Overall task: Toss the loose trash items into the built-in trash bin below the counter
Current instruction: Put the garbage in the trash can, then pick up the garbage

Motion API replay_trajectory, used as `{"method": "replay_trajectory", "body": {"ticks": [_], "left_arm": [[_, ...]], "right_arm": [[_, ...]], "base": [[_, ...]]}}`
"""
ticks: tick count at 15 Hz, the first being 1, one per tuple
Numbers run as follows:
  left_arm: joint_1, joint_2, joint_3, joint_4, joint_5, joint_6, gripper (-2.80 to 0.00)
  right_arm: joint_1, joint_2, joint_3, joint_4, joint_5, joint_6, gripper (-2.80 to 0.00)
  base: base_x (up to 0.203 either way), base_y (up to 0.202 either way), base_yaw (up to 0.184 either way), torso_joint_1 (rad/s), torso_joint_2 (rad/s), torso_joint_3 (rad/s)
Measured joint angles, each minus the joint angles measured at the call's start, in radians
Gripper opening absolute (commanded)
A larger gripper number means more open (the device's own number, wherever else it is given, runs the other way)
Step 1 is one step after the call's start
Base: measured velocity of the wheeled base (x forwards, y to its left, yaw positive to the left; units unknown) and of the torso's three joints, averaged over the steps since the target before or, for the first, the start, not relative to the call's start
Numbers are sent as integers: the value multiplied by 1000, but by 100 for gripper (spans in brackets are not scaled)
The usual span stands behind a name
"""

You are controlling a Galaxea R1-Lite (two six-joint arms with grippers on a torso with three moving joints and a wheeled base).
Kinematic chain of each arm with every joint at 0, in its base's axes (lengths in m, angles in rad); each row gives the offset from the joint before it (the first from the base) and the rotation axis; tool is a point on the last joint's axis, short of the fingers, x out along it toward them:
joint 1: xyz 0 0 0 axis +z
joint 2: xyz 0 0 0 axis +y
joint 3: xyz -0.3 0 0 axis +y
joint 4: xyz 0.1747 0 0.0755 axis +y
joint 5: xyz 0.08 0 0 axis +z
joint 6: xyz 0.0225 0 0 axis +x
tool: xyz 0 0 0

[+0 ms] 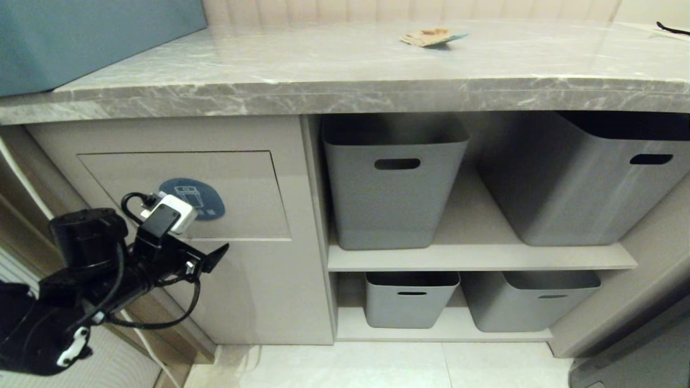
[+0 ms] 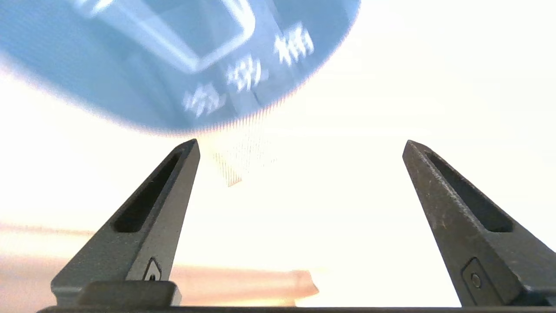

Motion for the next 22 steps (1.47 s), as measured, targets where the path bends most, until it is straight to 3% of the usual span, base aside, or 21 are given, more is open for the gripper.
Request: {"method": "replay_trajectory", "body": {"ticks": [4, 6, 8, 10, 12, 13, 15, 16, 19, 22], "left_arm": [[14, -219, 225, 2, -5, -35, 0], [50, -349, 343, 14, -5, -82, 0], [152, -474, 450, 58, -1, -191, 0], [243, -581, 489, 151, 1, -349, 0], [285, -668, 501, 241, -10, -496, 0], [294, -700, 504, 260, -15, -551, 0], [299, -747, 506, 294, -18, -574, 0], [294, -775, 507, 327, -19, -574, -280], [270, -929, 507, 502, -38, -571, -280], [256, -1198, 499, 760, -72, -527, -280]], "right_arm": [[0, 0, 0, 0, 0, 1, -280], [0, 0, 0, 0, 0, 0, -280], [0, 0, 0, 0, 0, 0, -280], [0, 0, 0, 0, 0, 1, -280], [0, 0, 0, 0, 0, 1, -280], [0, 0, 0, 0, 0, 1, -280], [0, 0, 0, 0, 0, 1, -280], [0, 0, 0, 0, 0, 1, -280], [0, 0, 0, 0, 0, 1, -280], [0, 0, 0, 0, 0, 2, -280]], "base": [[0, 0, 0, 0, 0, 0], [0, 0, 0, 0, 0, 0], [0, 0, 0, 0, 0, 0], [0, 0, 0, 0, 0, 0], [0, 0, 0, 0, 0, 0], [0, 0, 0, 0, 0, 0], [0, 0, 0, 0, 0, 0], [0, 0, 0, 0, 0, 0], [0, 0, 0, 0, 0, 0], [0, 0, 0, 0, 0, 0]]}}
